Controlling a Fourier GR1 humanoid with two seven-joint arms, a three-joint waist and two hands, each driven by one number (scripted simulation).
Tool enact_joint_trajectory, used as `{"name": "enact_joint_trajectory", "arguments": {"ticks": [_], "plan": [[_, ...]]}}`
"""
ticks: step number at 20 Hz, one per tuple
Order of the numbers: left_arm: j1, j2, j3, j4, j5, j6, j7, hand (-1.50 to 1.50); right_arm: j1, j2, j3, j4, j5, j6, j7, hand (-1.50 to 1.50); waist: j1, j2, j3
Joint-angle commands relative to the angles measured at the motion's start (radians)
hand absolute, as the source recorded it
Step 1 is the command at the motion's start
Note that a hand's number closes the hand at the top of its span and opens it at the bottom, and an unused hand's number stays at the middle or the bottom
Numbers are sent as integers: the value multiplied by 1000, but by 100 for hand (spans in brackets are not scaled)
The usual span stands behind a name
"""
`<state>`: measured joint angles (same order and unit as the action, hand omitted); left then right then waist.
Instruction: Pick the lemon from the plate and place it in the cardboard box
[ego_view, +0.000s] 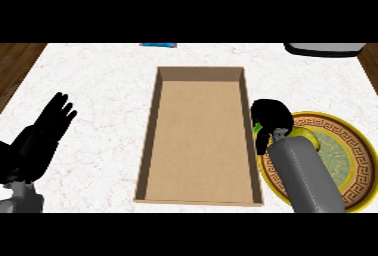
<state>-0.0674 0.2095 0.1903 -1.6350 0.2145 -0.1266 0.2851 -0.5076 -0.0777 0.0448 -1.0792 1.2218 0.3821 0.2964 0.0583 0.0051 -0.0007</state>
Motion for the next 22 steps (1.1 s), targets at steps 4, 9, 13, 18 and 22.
{"name": "enact_joint_trajectory", "arguments": {"ticks": [4, 9, 13, 18, 22], "plan": [[-38, -12, -55, -3, -13, -21, 7, 0, -126, 75, 1, 26, -110, -115, 446, 150, 95, 13, 3], [-89, -26, -80, 4, -18, -19, 18, 0, -223, 74, 101, -13, -111, -160, 684, 150, 130, 11, 0], [-100, -25, -101, 23, -28, -28, 32, 0, -335, 74, 170, -66, -110, -154, 844, 150, 142, 11, -2], [-108, -39, -104, 47, -39, -14, 25, 0, -489, 74, 239, -127, -53, -127, 969, 150, 144, 6, -7], [-129, -30, -89, 50, -38, -5, 29, 0, -608, 75, 262, -133, 20, -149, 1075, 150, 130, -2, -9]]}}
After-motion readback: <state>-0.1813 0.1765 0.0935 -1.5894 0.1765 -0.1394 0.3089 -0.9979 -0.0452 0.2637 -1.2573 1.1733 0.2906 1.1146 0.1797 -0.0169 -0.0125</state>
